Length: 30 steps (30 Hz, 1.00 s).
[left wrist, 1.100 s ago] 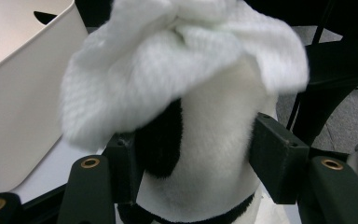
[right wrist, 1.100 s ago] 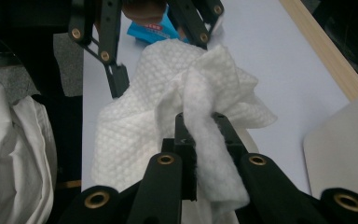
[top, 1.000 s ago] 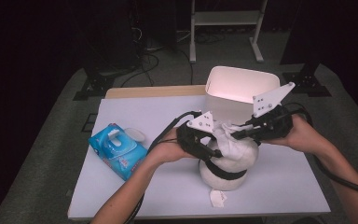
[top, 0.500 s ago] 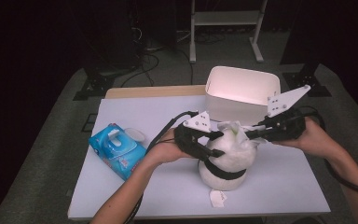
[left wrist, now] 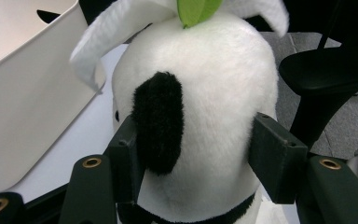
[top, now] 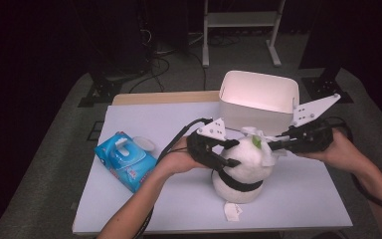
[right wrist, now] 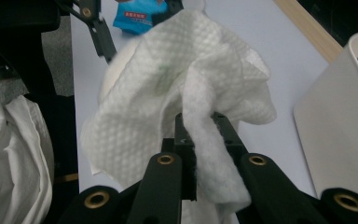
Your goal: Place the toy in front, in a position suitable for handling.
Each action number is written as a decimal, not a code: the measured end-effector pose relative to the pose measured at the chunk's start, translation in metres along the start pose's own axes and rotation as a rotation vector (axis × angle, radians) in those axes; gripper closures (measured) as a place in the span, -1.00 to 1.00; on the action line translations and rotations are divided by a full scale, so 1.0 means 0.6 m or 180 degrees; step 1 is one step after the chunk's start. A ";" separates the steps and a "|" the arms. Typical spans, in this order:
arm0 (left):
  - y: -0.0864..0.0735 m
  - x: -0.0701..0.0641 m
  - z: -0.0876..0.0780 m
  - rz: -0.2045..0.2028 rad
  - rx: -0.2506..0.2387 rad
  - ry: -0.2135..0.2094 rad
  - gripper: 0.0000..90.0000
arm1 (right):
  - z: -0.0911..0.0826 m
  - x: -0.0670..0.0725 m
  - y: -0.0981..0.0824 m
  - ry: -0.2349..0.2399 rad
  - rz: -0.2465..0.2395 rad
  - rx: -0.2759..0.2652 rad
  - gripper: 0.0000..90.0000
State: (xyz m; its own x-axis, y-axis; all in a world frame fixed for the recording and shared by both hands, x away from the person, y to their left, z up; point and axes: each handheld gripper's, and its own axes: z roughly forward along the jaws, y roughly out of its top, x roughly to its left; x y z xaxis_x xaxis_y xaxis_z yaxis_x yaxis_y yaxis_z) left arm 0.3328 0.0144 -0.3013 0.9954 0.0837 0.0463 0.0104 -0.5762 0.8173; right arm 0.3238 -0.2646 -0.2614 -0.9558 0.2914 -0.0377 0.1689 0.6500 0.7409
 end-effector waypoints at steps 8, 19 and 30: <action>0.013 0.000 0.011 0.0028 0.0048 -0.0009 -0.08 | 0.029 0.012 0.064 0.0069 -0.0248 0.0188 0.84; 0.011 -0.001 0.014 0.0031 -0.0003 -0.0029 -0.07 | 0.038 0.012 0.073 0.0089 -0.0283 0.0206 0.84; 0.003 0.001 0.004 0.0016 0.0013 -0.0016 -0.07 | 0.001 -0.001 0.017 -0.0080 -0.0058 0.0141 0.84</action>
State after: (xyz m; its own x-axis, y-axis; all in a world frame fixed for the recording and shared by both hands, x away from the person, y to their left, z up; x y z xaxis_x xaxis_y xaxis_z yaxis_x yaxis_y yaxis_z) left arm 0.3336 0.0114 -0.3015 0.9959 0.0768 0.0477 0.0057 -0.5799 0.8147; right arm 0.3263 -0.2574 -0.2543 -0.9526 0.2964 -0.0682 0.1625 0.6857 0.7095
